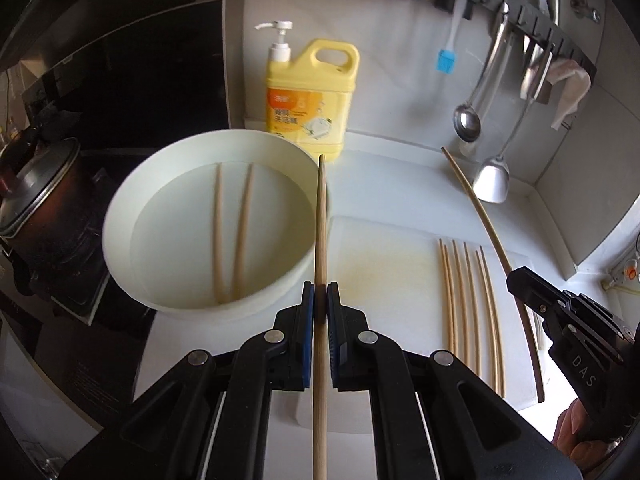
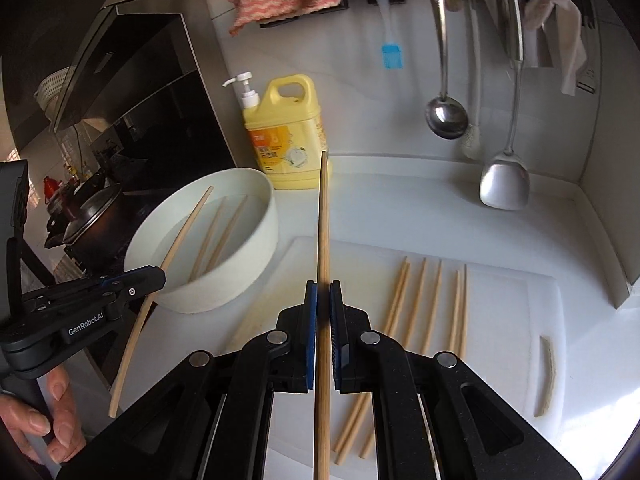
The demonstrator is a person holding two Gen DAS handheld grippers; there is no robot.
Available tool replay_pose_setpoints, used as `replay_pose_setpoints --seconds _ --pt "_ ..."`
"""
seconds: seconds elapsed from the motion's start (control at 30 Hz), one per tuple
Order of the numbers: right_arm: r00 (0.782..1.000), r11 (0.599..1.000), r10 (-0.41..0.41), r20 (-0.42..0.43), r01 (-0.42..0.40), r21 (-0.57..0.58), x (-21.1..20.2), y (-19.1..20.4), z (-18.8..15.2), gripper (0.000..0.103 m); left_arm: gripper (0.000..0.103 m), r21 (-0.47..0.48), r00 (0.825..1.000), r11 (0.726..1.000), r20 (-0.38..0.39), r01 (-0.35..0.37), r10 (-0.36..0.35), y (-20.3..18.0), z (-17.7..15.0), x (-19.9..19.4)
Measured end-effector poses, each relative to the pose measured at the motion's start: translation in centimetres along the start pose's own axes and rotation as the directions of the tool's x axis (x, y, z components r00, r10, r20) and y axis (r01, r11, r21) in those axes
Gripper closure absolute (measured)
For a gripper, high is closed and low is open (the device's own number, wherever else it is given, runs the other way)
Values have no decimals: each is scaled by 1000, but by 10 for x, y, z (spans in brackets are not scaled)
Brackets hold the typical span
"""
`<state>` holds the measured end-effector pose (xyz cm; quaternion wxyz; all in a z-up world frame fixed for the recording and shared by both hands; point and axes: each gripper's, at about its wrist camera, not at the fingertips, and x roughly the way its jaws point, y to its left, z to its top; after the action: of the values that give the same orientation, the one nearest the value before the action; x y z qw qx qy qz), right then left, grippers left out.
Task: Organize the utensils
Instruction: 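Carry the two held chopsticks over the water basin with both tools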
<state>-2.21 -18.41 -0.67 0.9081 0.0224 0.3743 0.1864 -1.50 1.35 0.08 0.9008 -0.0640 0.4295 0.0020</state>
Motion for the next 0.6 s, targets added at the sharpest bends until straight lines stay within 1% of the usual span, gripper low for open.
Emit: replay_pose_setpoints --seconds 0.1,0.2,0.3,0.43,0.6 --pt "999 999 35 11 -34 -37 20 37 21 97 96 -22 1000 1000 26 -15 16 34 19 2" --pt "997 996 73 1 -73 -43 46 71 43 97 96 -49 999 998 41 -26 28 69 41 6" --pt "996 995 89 -10 -89 -54 75 100 64 97 96 -66 998 997 54 -38 41 102 63 17" --pt "994 994 100 -46 -102 -37 119 130 83 97 96 -84 999 996 18 -36 38 141 86 46" --pt "984 996 80 -158 -74 42 184 141 85 97 96 -84 999 996 -51 -17 13 167 95 89"
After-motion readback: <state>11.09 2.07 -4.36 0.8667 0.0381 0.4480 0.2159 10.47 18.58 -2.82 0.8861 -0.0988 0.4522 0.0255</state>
